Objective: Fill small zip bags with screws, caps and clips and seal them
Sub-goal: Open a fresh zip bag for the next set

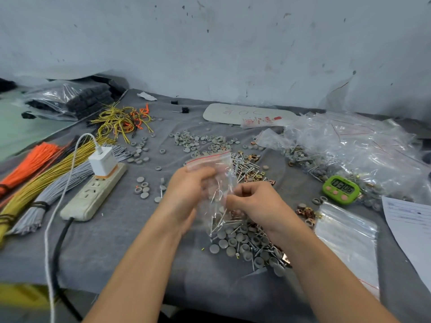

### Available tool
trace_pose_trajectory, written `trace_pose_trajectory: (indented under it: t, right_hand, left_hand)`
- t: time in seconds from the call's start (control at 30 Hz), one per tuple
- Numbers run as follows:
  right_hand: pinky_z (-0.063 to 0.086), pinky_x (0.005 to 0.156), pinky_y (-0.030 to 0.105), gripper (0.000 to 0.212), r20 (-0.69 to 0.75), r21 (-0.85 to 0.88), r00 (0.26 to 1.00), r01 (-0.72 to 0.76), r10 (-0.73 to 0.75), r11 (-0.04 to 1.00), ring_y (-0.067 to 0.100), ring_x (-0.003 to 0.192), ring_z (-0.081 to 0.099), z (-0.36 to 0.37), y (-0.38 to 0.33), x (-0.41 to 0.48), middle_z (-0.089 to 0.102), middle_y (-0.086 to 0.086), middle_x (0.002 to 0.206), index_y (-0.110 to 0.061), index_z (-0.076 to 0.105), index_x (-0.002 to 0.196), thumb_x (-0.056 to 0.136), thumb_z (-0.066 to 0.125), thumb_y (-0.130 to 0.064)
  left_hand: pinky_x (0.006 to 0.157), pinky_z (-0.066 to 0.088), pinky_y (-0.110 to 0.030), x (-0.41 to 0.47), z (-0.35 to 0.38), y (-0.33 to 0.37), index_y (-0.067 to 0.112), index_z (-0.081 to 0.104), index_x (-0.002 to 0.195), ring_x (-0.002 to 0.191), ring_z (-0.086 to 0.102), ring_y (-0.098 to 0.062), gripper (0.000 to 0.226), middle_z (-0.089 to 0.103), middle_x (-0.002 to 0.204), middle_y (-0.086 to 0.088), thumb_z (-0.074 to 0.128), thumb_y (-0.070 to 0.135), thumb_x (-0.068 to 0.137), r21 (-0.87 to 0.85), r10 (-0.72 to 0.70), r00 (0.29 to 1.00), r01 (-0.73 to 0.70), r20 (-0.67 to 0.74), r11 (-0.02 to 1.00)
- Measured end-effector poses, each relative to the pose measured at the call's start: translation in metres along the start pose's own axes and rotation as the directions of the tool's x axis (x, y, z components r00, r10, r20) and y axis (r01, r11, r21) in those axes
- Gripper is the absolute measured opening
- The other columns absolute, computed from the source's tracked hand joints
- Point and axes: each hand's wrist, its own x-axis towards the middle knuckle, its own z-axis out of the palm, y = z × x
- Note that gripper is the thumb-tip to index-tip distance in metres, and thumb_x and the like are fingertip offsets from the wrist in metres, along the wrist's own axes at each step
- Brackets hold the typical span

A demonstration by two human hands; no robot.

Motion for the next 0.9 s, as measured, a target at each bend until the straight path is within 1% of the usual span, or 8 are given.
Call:
trace_pose_trajectory:
  t: [0.07,0.13,0.2,0.3,0.4,0.53,0.77,0.9]
  right_hand:
    - [0.042,0.058,0.029,0.022,-0.004,0.028,1.000,-0.022,0.022,0.999,0.013,0.052,0.049,-0.003,0.000,0.001,0.059,0.001,0.058,-0.016,0.069,0.065,0.078,0.086,-0.021]
    - [0.041,0.052,0.026,0.024,0.021,0.009,0.998,-0.059,0.058,0.998,0.013,0.050,0.048,-0.003,-0.001,-0.002,0.058,0.002,0.057,-0.010,0.070,0.070,0.079,0.087,-0.023]
    - [0.044,0.053,0.027,0.024,0.008,-0.001,0.998,-0.066,0.066,0.998,0.015,0.054,0.051,-0.004,-0.004,-0.005,0.061,0.006,0.061,-0.007,0.071,0.073,0.081,0.085,-0.025]
    - [0.053,0.058,0.025,0.008,-0.124,0.096,0.992,0.044,-0.032,0.994,0.017,0.062,0.062,-0.004,-0.011,-0.006,0.074,0.006,0.076,-0.019,0.078,0.081,0.081,0.085,-0.023]
    - [0.056,0.069,0.026,0.007,-0.219,0.242,0.970,0.159,-0.106,0.957,0.008,0.075,0.071,-0.002,-0.018,-0.003,0.079,-0.002,0.086,-0.026,0.082,0.087,0.083,0.083,-0.021]
    - [0.057,0.065,0.037,0.005,-0.291,0.290,0.954,0.151,-0.063,0.945,0.013,0.061,0.062,0.002,-0.023,-0.001,0.074,0.004,0.073,-0.021,0.082,0.080,0.084,0.080,-0.020]
    - [0.046,0.044,0.024,0.015,-0.293,0.365,0.956,0.132,-0.021,0.922,0.014,0.054,0.054,-0.003,-0.024,-0.001,0.071,0.009,0.066,-0.018,0.081,0.072,0.086,0.078,-0.014]
    - [0.047,0.058,0.026,0.021,-0.285,0.435,0.958,0.152,-0.024,0.887,0.014,0.054,0.057,-0.006,-0.023,-0.002,0.067,0.011,0.066,-0.014,0.081,0.070,0.089,0.074,-0.009]
  left_hand:
    - [0.071,0.062,-0.031,0.003,-0.006,-0.003,0.003,0.076,0.102,0.082,0.075,-0.020,0.014,0.080,0.093,-0.008,0.068,0.002,0.091,0.145,0.047,0.993,-0.031,-0.107,0.989]
    - [0.071,0.063,-0.032,0.004,-0.011,-0.003,0.003,0.077,0.097,0.075,0.075,-0.018,0.010,0.079,0.089,-0.009,0.073,0.002,0.088,0.157,0.077,0.980,-0.048,-0.184,0.986]
    - [0.063,0.063,-0.030,0.004,-0.015,-0.001,0.004,0.077,0.091,0.067,0.073,-0.014,0.004,0.079,0.082,-0.008,0.073,0.003,0.089,0.150,0.097,0.971,-0.065,-0.218,0.987]
    - [0.058,0.059,-0.024,0.003,-0.014,0.000,0.006,0.077,0.092,0.067,0.074,-0.014,0.005,0.079,0.082,-0.009,0.072,0.007,0.092,0.156,0.083,0.980,-0.055,-0.182,0.986]
    - [0.056,0.057,-0.023,0.000,-0.009,0.000,0.006,0.078,0.093,0.064,0.072,-0.015,0.006,0.078,0.080,-0.011,0.073,0.008,0.092,0.185,0.094,0.987,-0.069,-0.132,0.980]
    - [0.057,0.058,-0.025,-0.004,-0.003,0.001,0.002,0.077,0.093,0.060,0.071,-0.014,0.007,0.076,0.075,-0.010,0.077,0.005,0.087,0.171,0.128,0.985,-0.108,-0.116,0.979]
    - [0.059,0.060,-0.022,-0.009,-0.003,0.004,0.003,0.075,0.084,0.057,0.071,-0.015,0.004,0.075,0.071,-0.008,0.078,0.005,0.083,0.128,0.154,0.979,-0.137,-0.133,0.982]
    - [0.055,0.057,-0.022,-0.010,-0.003,0.004,0.006,0.074,0.078,0.050,0.065,-0.010,0.008,0.072,0.063,-0.004,0.076,0.005,0.085,0.155,0.169,0.979,-0.150,-0.116,0.976]
